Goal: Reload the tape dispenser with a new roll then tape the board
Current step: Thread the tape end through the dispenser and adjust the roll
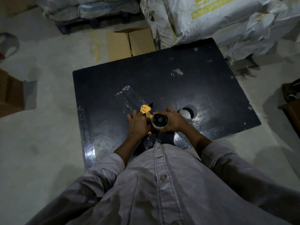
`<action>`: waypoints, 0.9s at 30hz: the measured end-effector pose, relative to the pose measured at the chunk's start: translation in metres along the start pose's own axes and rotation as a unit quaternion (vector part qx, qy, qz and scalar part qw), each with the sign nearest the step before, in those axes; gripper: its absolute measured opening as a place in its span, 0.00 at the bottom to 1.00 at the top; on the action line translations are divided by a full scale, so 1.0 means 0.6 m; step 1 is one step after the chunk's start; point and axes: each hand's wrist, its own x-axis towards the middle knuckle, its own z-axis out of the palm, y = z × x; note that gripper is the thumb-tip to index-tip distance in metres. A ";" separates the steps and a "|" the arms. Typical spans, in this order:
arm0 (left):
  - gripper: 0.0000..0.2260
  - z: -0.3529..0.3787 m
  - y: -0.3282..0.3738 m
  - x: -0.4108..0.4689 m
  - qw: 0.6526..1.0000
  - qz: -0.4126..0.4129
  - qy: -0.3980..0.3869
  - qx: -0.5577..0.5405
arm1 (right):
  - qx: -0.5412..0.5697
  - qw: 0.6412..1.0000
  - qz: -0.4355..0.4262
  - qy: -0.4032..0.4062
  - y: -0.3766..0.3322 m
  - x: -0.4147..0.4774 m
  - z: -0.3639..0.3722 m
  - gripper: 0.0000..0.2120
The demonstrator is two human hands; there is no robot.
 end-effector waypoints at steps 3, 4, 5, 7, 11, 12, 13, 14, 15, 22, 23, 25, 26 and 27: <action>0.10 0.004 -0.003 -0.006 1.000 -0.003 0.022 -0.014 | -0.002 1.000 0.004 0.007 0.000 -0.002 0.001 0.52; 0.12 0.005 -0.005 -0.006 1.000 0.000 0.023 -0.015 | -0.002 1.000 0.006 0.011 -0.002 -0.003 0.001 0.52; 0.14 0.008 -0.007 -0.007 1.000 0.006 0.027 -0.014 | -0.002 1.000 0.008 0.014 -0.006 -0.005 0.000 0.51; 0.18 0.015 -0.010 -0.008 0.999 0.011 0.040 -0.023 | -0.003 1.000 0.013 0.025 -0.015 -0.008 -0.001 0.50; 0.23 0.028 -0.017 -0.007 0.997 -0.013 0.058 -0.053 | -0.001 0.999 0.029 0.045 -0.030 -0.016 -0.003 0.48; 0.24 0.028 -0.018 -0.006 0.997 -0.028 0.052 -0.054 | -0.002 0.998 0.033 0.046 -0.032 -0.017 -0.003 0.48; 0.23 0.029 -0.019 -0.004 0.996 -0.046 0.046 -0.058 | -0.002 0.998 0.038 0.048 -0.034 -0.018 -0.004 0.49; 0.21 0.026 -0.020 -0.004 0.995 -0.065 0.037 -0.071 | -0.001 0.998 0.044 0.048 -0.035 -0.018 -0.004 0.49; 0.18 0.023 -0.020 -0.003 0.993 -0.075 0.027 -0.082 | -0.001 0.998 0.049 0.047 -0.036 -0.019 -0.004 0.49; 0.07 -0.017 -0.030 0.019 0.995 -0.082 -0.005 -0.050 | -0.012 0.997 0.058 0.052 -0.037 -0.018 -0.002 0.49; 0.07 -0.015 -0.037 0.019 0.994 -0.087 0.000 -0.062 | -0.016 0.997 0.060 0.052 -0.035 -0.017 -0.001 0.49; 0.07 -0.009 -0.052 0.010 0.984 -0.110 0.023 -0.139 | -0.027 0.996 0.063 0.051 -0.028 -0.016 0.006 0.49; 0.06 -0.009 -0.057 0.003 0.968 -0.133 0.038 -0.211 | -0.028 0.996 0.062 0.051 -0.025 -0.017 0.009 0.49; 0.05 -0.009 -0.064 -0.003 0.948 -0.159 0.052 -0.271 | -0.026 0.997 0.061 0.051 -0.023 -0.017 0.012 0.49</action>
